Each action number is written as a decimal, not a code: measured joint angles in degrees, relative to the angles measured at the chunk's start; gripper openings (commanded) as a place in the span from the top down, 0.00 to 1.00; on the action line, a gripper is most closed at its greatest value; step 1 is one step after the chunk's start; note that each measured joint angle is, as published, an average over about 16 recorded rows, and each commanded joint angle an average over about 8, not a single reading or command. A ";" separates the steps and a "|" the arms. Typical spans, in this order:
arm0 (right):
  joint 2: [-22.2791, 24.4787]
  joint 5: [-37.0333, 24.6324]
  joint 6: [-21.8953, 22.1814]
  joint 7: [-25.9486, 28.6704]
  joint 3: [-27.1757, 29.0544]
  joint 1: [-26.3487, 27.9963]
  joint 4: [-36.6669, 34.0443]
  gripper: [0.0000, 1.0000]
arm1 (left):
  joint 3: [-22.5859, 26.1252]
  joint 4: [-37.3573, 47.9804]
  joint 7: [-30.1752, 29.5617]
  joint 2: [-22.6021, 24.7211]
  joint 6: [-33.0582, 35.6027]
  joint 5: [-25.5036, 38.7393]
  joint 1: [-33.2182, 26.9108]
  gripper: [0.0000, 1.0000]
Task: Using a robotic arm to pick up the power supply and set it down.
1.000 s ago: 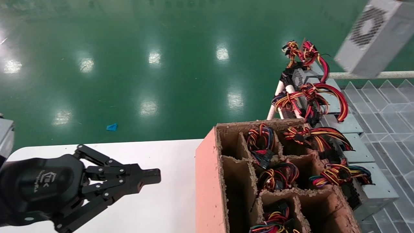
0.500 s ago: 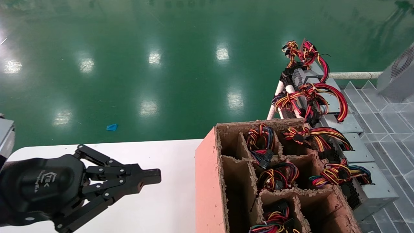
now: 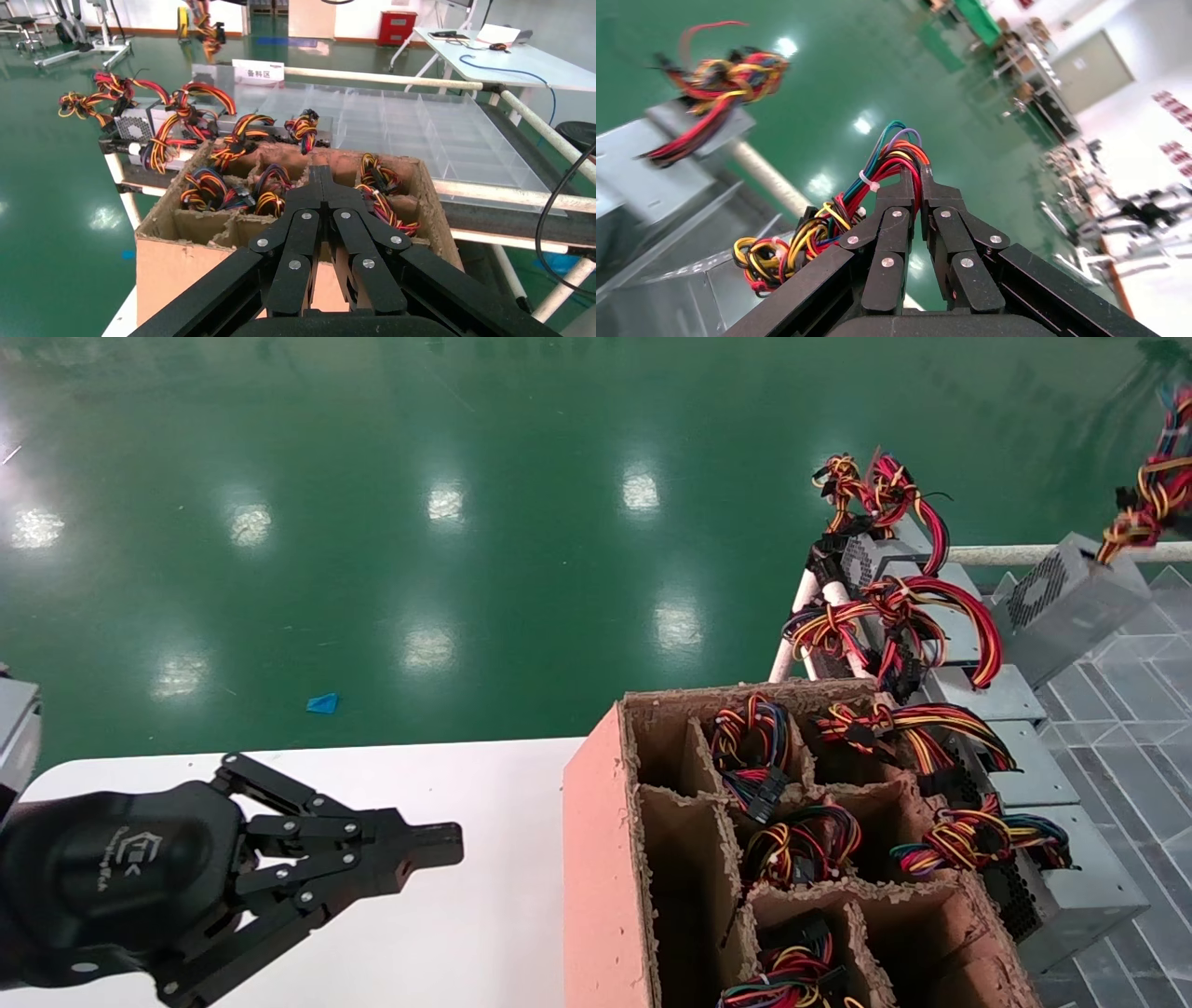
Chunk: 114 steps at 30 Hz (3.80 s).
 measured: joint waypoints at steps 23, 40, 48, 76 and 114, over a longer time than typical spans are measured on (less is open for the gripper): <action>-9.71 1.55 6.99 -5.40 1.15 0.26 -7.18 1.00 | 0.01 0.00 0.00 0.00 0.00 0.00 0.00 1.00; -13.38 3.46 7.41 -6.78 2.44 -1.32 -8.55 1.00 | 0.01 0.00 0.01 0.00 0.00 -0.01 0.00 1.00; -14.45 5.41 11.40 -7.29 3.79 -2.87 -8.91 1.00 | 0.02 0.00 0.01 -0.01 -0.01 -0.01 0.00 1.00; -17.92 13.19 20.52 -10.20 9.21 -8.75 -8.38 1.00 | 0.02 0.00 0.01 -0.01 -0.01 -0.02 -0.01 1.00; -17.28 13.34 16.67 -7.65 9.33 -8.94 -8.73 0.00 | 0.04 0.00 0.02 -0.01 -0.01 -0.02 -0.01 1.00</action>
